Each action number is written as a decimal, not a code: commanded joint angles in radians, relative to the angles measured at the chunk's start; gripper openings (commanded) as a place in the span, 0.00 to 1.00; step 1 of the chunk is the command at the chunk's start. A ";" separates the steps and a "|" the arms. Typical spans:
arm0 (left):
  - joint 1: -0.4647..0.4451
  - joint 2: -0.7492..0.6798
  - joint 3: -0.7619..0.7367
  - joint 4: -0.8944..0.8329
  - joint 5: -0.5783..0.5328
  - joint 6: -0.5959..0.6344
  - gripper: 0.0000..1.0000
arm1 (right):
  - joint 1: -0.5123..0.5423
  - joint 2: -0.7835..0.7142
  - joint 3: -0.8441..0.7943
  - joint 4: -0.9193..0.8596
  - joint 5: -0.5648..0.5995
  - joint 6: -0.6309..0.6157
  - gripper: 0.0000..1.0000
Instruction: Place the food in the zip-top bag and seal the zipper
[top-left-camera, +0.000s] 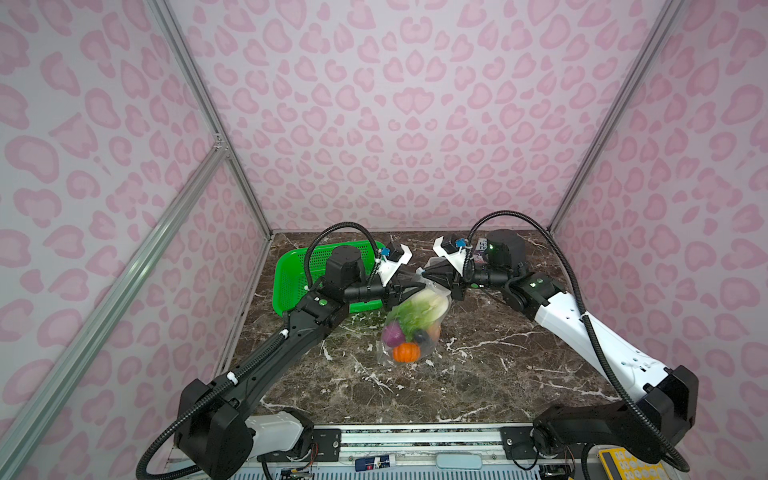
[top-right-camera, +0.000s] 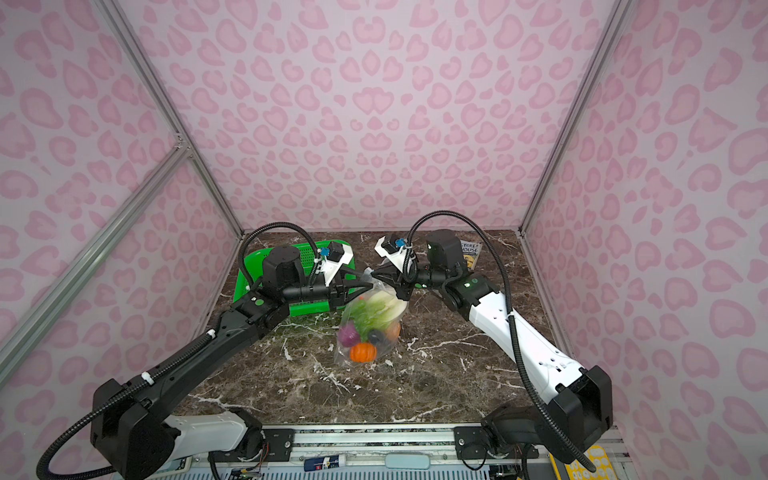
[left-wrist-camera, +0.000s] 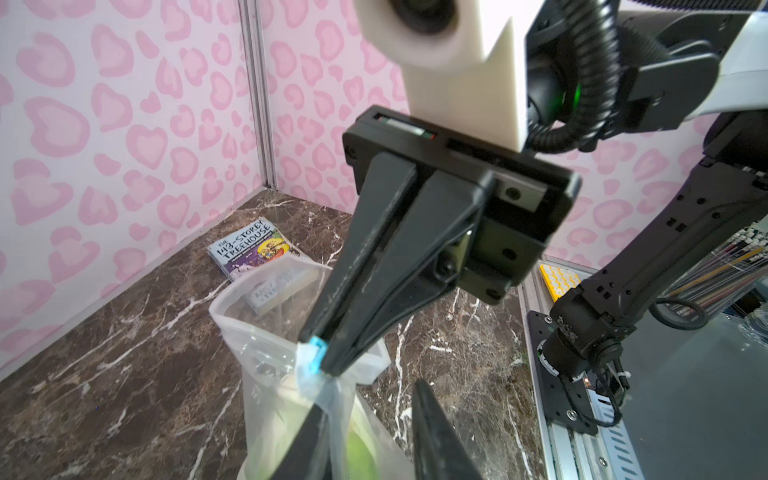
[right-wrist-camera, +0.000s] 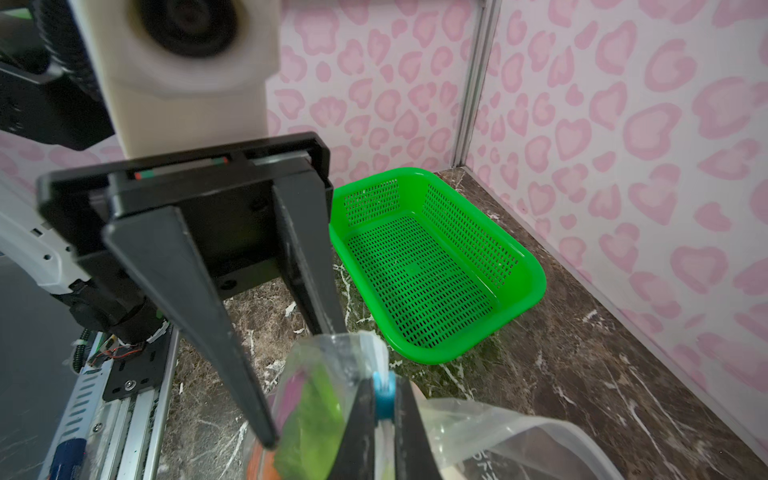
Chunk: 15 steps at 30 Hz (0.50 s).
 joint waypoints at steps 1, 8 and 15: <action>0.000 -0.014 0.006 0.115 0.036 -0.016 0.35 | 0.002 -0.003 0.000 -0.016 0.034 0.011 0.00; 0.008 -0.020 -0.001 0.205 0.011 -0.066 0.38 | 0.006 -0.010 -0.010 -0.003 0.036 0.015 0.00; 0.009 0.021 0.022 0.225 -0.007 -0.103 0.37 | 0.008 -0.030 -0.024 0.004 0.043 0.014 0.00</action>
